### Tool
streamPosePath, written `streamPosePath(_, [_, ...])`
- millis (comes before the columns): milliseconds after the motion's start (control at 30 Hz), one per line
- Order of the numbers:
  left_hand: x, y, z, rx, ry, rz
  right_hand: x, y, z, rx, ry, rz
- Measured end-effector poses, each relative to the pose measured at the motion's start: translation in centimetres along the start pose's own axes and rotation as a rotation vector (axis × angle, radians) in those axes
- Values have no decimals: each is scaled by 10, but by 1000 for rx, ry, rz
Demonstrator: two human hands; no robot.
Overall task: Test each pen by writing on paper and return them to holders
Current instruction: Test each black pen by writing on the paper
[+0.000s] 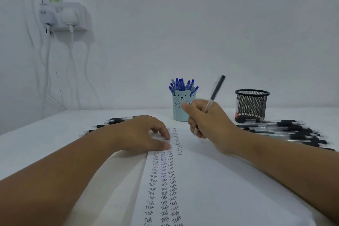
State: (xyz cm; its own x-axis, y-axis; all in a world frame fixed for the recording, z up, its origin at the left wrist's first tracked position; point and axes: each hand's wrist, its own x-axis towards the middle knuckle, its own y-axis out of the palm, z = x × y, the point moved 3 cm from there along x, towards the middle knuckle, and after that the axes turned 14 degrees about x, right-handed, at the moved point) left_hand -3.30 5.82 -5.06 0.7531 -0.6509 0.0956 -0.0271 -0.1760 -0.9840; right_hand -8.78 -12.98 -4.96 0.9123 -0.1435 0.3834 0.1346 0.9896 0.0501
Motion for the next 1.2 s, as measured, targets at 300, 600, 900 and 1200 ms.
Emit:
streamPosePath(300, [0,0,-1,1,0,3,10,-17,-2,-263,-117,4])
streamPosePath(600, [-1,0,0,-15,-19,-18,13,-18,-3,-494,-206,53])
streamPosePath(900, [-3,3,-15,-99,34,-142,20,-46,48,-1026,-119,204])
streamPosePath(1200, [1,12,-27,72,91,-109,21,-114,72,-1427,230,80])
